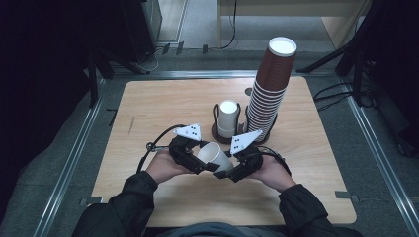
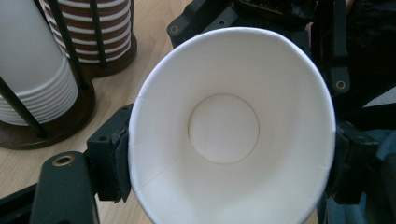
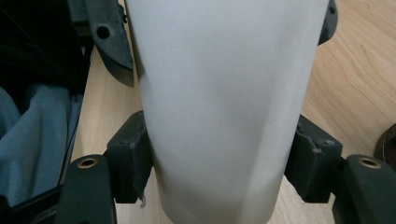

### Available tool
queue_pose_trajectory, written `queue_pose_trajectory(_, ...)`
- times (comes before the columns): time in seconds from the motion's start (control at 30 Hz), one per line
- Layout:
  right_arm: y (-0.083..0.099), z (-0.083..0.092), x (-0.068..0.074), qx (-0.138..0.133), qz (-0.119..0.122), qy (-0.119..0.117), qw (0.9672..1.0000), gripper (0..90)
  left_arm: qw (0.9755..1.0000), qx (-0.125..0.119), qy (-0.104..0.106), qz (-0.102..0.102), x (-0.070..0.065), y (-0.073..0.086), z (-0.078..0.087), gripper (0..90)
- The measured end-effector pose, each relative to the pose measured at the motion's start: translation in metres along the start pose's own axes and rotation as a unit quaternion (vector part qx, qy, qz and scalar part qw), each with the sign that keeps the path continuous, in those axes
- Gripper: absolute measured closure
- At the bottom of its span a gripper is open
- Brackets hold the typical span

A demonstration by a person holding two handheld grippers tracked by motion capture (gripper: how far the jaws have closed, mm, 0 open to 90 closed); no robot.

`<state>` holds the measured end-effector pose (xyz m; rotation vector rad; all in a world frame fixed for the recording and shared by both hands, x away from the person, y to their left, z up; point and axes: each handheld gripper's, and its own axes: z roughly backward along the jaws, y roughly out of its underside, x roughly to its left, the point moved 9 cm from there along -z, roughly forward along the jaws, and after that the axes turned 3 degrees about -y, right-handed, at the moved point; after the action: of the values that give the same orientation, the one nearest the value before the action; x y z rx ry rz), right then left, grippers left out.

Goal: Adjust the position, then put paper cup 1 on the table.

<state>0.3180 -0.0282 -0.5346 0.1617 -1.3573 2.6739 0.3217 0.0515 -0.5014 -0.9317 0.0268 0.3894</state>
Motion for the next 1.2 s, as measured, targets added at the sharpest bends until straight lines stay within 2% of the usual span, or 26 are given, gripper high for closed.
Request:
queue_pose_trajectory(0.13, 0.001, -0.001, -0.001, 0.004, 0.005, 0.01, 0.9999, 32.1, 1.0, 0.004, -0.005, -0.006, 0.001, 0.0, 0.0, 21.4)
queue_pose_trajectory(0.23, 0.001, -0.001, -0.002, 0.006, 0.001, 0.017, 0.9998, 27.3, 0.9999, 0.009, -0.005, -0.001, 0.002, 0.001, 0.001, 21.4)
queue_pose_trajectory(0.33, 0.004, -0.002, -0.004, 0.019, -0.002, 0.025, 0.9995, 24.7, 0.9999, 0.013, -0.009, 0.001, 0.004, 0.002, 0.002, 21.4)
queue_pose_trajectory(0.6, 0.01, -0.004, -0.006, 0.033, -0.024, 0.025, 0.9989, 20.5, 0.9995, 0.022, -0.016, 0.012, 0.012, 0.008, 0.009, 21.3)
queue_pose_trajectory(0.67, 0.01, -0.003, -0.007, 0.032, -0.024, 0.026, 0.9988, 20.1, 0.9992, 0.027, -0.029, 0.009, 0.015, 0.009, 0.01, 21.3)
queue_pose_trajectory(0.77, 0.011, -0.001, -0.007, 0.032, -0.028, 0.031, 0.9986, 19.2, 0.9989, 0.031, -0.032, 0.01, 0.018, 0.011, 0.013, 21.3)
queue_pose_trajectory(0.8, 0.011, -0.001, -0.008, 0.032, -0.027, 0.04, 0.9983, 18.8, 0.9989, 0.032, -0.033, 0.012, 0.019, 0.011, 0.013, 21.3)
queue_pose_trajectory(0.87, 0.012, 0.001, -0.008, 0.033, -0.029, 0.048, 0.9979, 18.8, 0.9981, 0.035, -0.047, 0.018, 0.023, 0.012, 0.016, 21.3)
queue_pose_trajectory(0.93, 0.012, 0.002, -0.009, 0.029, -0.032, 0.054, 0.9976, 18.7, 0.9982, 0.03, -0.044, 0.028, 0.024, 0.012, 0.018, 21.4)
queue_pose_trajectory(1.2, 0.014, 0.009, -0.01, 0.029, -0.059, 0.078, 0.9948, 18.4, 0.9975, 0.036, -0.051, 0.031, 0.031, 0.016, 0.026, 21.4)
